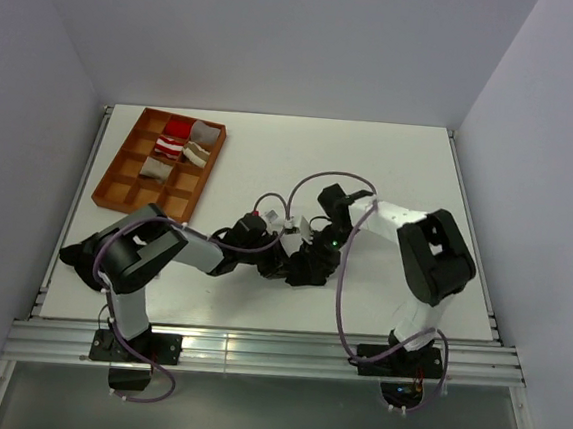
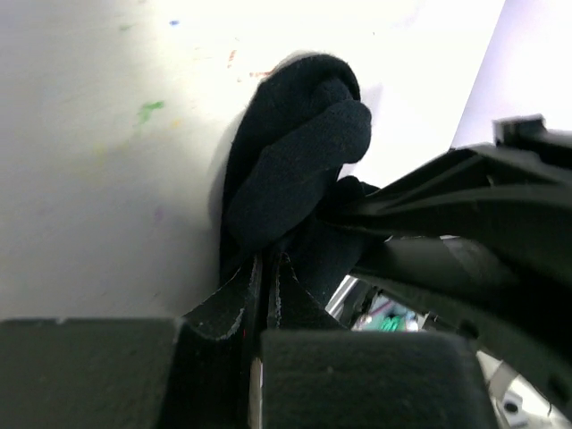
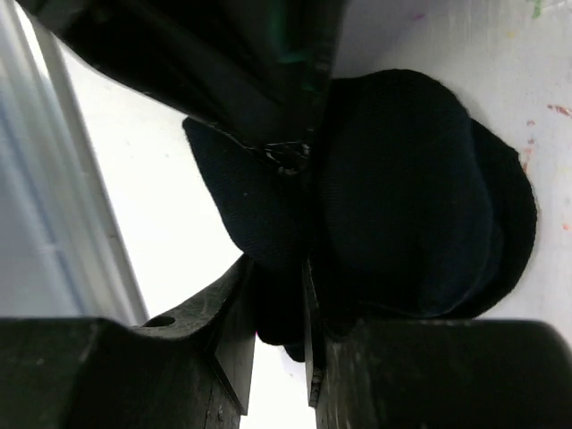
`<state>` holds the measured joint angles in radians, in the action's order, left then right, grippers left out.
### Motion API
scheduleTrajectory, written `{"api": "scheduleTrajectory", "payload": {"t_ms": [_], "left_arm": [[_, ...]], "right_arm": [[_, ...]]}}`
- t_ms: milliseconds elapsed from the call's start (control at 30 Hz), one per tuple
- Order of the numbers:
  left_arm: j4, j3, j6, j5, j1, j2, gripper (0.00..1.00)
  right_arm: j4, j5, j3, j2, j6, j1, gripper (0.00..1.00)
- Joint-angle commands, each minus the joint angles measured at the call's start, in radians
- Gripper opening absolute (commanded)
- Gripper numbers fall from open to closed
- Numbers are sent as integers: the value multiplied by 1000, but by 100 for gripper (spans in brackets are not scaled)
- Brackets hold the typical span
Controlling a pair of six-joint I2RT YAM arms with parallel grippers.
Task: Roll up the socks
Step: Roll the sock at the center of the board.
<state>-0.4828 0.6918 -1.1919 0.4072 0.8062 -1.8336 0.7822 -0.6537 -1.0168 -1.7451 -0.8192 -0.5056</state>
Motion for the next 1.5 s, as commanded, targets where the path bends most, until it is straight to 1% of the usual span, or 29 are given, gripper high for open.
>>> {"api": "scheduleTrajectory", "payload": {"t_ms": [0, 33, 100, 133, 167, 233, 267, 367, 400, 467, 500, 567, 667, 733, 767, 800, 867, 900, 1033, 1133, 1167, 1300, 1467], "left_arm": [[11, -83, -18, -125, 20, 33, 4], [-5, -93, -23, -139, 27, 40, 4], [-33, -115, -25, -189, 37, 68, 4], [-36, -120, -18, -211, 53, 76, 5], [-36, -127, -17, -261, 60, 94, 6], [-48, -136, -8, -297, 85, 108, 6], [-57, -150, -9, -333, 91, 120, 6], [-115, -199, -17, -386, 113, 157, 7], [-125, -212, -18, -428, 125, 169, 8], [-128, -248, -18, -491, 140, 213, 10], [-128, -261, -12, -548, 157, 227, 11], [-131, -294, 0, -594, 166, 272, 15], [-132, -310, 76, -663, 188, 330, 23], [-108, -279, 188, -677, 205, 350, 29], [-76, -259, 222, -697, 206, 352, 31], [-70, -243, 295, -703, 218, 350, 32], [-76, -210, 357, -728, 228, 346, 33], [-80, -204, 394, -734, 237, 344, 34], [-181, -207, 509, -702, 240, 343, 38], [-234, -186, 595, -628, 238, 320, 41], [-237, -175, 629, -581, 240, 309, 41], [-235, -121, 684, -481, 240, 243, 43], [-283, -103, 701, -436, 238, 179, 46]], "right_arm": [[182, -60, -98, -115, -40, 36, 18], [207, -66, -148, -143, -44, 42, 18], [273, -76, -196, -217, -57, 59, 18], [284, -72, -236, -256, -38, 62, 17], [288, -64, -253, -272, -26, 65, 17], [334, -55, -316, -327, -24, 67, 17], [353, -55, -336, -343, -23, 67, 17], [388, -35, -388, -378, -14, 68, 17], [391, -26, -396, -384, -15, 70, 17], [391, 0, -411, -393, -5, 68, 17], [390, 9, -422, -396, -1, 70, 17], [390, 26, -428, -402, 6, 67, 17], [374, 45, -425, -404, 18, 68, 17], [373, 48, -428, -413, 22, 68, 17], [370, 48, -428, -416, 22, 67, 17], [368, 51, -427, -419, 25, 67, 17], [364, 54, -427, -427, 28, 68, 17], [364, 55, -427, -433, 26, 68, 17], [356, 57, -421, -438, 29, 68, 17], [358, 55, -424, -444, 29, 67, 17], [359, 55, -425, -444, 31, 67, 17], [367, 49, -430, -447, 31, 68, 17], [379, 26, -439, -450, 34, 67, 17]]}}
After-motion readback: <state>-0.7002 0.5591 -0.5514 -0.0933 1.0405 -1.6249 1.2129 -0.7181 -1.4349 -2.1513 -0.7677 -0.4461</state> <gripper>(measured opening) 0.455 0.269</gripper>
